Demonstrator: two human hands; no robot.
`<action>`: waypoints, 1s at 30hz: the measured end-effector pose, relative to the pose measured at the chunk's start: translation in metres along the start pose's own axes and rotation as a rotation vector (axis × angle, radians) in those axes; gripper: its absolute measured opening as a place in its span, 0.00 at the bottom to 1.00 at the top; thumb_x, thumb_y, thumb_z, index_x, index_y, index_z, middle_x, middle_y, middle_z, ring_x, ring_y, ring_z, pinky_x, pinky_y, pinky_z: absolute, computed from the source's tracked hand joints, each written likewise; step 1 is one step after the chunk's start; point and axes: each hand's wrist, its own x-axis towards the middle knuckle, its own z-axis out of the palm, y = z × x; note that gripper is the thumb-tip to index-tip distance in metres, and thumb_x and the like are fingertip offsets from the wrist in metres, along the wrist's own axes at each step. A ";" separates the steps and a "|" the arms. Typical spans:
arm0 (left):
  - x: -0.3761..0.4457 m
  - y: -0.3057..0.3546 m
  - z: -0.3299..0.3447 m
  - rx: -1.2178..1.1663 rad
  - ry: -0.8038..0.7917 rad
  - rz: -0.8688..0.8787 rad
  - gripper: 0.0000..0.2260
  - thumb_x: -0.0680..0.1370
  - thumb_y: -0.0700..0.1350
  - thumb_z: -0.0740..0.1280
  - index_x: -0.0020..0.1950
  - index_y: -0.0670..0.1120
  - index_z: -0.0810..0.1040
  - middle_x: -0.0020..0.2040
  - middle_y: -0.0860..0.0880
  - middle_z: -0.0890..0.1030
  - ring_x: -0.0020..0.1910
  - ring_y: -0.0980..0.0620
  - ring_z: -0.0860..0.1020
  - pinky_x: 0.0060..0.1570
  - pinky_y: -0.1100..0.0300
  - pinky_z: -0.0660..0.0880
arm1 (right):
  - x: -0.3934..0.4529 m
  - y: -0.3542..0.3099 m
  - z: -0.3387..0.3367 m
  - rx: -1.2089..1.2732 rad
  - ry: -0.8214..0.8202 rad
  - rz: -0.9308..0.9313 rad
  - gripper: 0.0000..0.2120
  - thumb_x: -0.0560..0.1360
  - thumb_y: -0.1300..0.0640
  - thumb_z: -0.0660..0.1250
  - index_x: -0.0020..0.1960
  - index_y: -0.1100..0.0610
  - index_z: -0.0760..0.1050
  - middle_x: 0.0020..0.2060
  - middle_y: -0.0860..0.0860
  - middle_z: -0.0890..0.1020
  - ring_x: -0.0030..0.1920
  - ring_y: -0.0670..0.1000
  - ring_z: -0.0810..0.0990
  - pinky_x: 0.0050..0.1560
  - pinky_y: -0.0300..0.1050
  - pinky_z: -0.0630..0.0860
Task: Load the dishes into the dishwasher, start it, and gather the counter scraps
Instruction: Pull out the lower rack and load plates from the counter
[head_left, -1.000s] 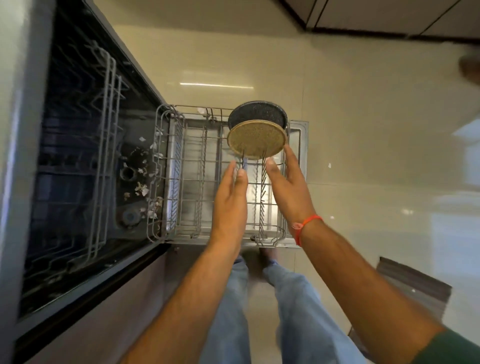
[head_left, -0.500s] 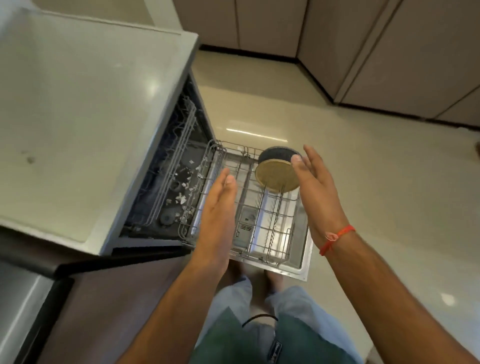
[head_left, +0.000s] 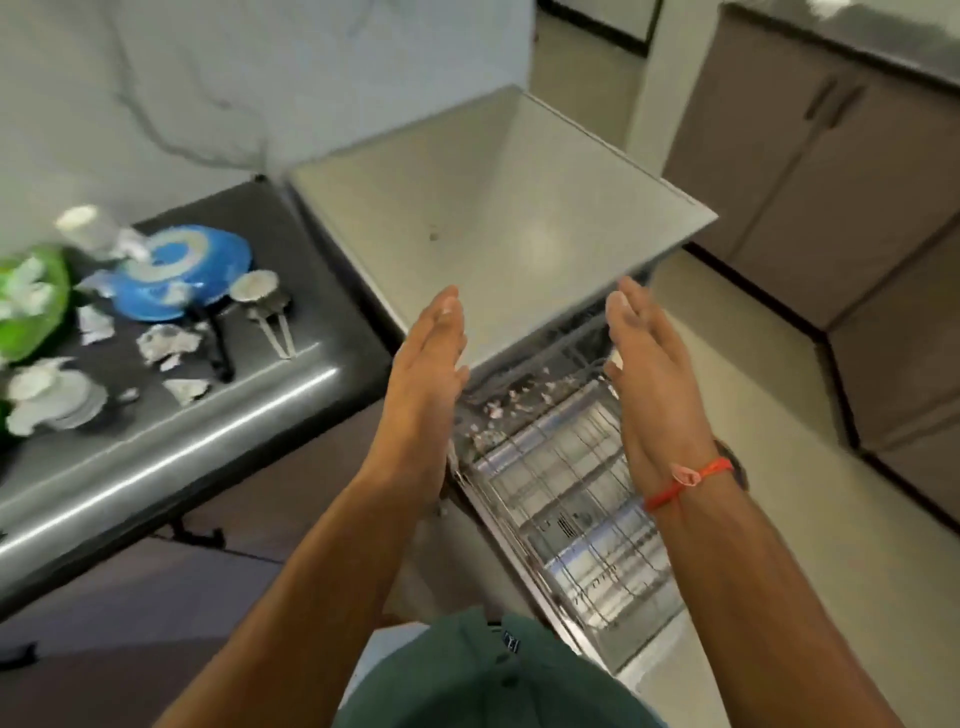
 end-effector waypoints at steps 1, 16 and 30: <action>0.000 0.006 -0.015 -0.031 0.032 0.009 0.21 0.84 0.58 0.56 0.78 0.57 0.67 0.77 0.55 0.68 0.74 0.56 0.68 0.76 0.49 0.63 | -0.002 -0.004 0.017 -0.002 -0.041 -0.012 0.20 0.82 0.47 0.63 0.74 0.43 0.70 0.71 0.40 0.71 0.63 0.35 0.72 0.67 0.40 0.67; -0.029 0.061 -0.292 -0.223 0.539 0.140 0.26 0.79 0.63 0.62 0.76 0.57 0.70 0.73 0.55 0.73 0.70 0.58 0.72 0.68 0.56 0.69 | -0.047 0.019 0.321 -0.173 -0.649 -0.070 0.24 0.79 0.42 0.63 0.74 0.44 0.69 0.71 0.40 0.72 0.71 0.40 0.70 0.76 0.54 0.63; -0.094 0.064 -0.412 -0.332 1.131 0.195 0.22 0.84 0.57 0.60 0.77 0.54 0.69 0.74 0.53 0.72 0.72 0.55 0.71 0.73 0.51 0.66 | -0.103 0.054 0.489 -0.201 -1.202 0.070 0.20 0.83 0.48 0.60 0.74 0.46 0.68 0.72 0.44 0.73 0.71 0.44 0.71 0.76 0.54 0.64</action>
